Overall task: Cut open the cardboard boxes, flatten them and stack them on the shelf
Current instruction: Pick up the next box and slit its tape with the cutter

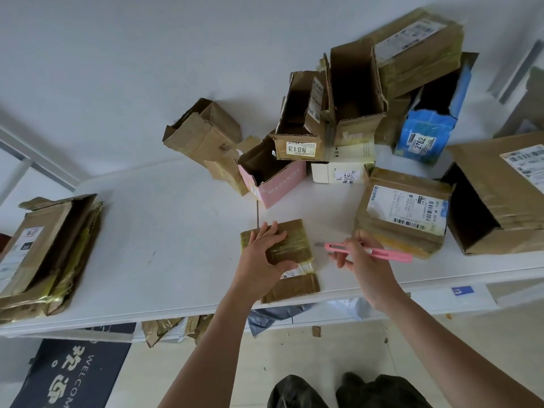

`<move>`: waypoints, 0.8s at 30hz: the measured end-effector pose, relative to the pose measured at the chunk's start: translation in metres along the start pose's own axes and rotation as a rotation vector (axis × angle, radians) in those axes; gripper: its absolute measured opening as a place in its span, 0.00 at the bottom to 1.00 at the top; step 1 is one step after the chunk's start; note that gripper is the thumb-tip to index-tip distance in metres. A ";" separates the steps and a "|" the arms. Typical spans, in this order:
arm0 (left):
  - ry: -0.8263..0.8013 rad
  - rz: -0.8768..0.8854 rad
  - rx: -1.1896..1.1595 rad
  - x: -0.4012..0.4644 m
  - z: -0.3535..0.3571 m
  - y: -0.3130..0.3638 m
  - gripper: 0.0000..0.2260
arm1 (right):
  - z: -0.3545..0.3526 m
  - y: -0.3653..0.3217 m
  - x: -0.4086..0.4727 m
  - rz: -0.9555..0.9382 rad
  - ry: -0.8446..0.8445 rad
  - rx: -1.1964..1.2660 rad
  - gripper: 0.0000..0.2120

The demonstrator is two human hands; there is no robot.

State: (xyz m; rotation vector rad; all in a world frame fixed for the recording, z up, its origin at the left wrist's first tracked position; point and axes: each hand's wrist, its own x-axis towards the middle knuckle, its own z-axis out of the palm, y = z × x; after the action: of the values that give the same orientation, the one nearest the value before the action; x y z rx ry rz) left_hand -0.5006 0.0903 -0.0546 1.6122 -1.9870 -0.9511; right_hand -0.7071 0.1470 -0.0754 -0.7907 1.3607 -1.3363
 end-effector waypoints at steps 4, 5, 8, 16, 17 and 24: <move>0.004 -0.011 -0.011 -0.001 0.000 0.000 0.31 | 0.020 -0.011 0.020 -0.057 0.034 0.049 0.09; 0.002 -0.013 -0.010 -0.001 0.000 0.000 0.31 | 0.026 -0.010 0.023 -0.063 0.022 0.038 0.09; -0.006 -0.017 -0.009 0.001 0.001 -0.001 0.32 | 0.030 -0.003 0.023 -0.056 0.008 -0.005 0.11; -0.032 0.025 -0.009 0.001 0.001 -0.005 0.31 | 0.013 0.004 -0.001 -0.097 -0.030 -0.104 0.11; -0.037 0.024 -0.006 0.001 0.001 -0.004 0.31 | 0.010 0.005 -0.006 -0.098 -0.038 -0.118 0.11; -0.034 0.021 0.002 0.003 0.001 -0.005 0.32 | -0.004 -0.007 -0.013 -0.086 -0.007 -0.160 0.11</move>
State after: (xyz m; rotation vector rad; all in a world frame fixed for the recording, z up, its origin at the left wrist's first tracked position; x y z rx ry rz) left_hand -0.4980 0.0875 -0.0593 1.5828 -2.0243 -0.9754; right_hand -0.7085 0.1587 -0.0668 -0.9706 1.4556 -1.3004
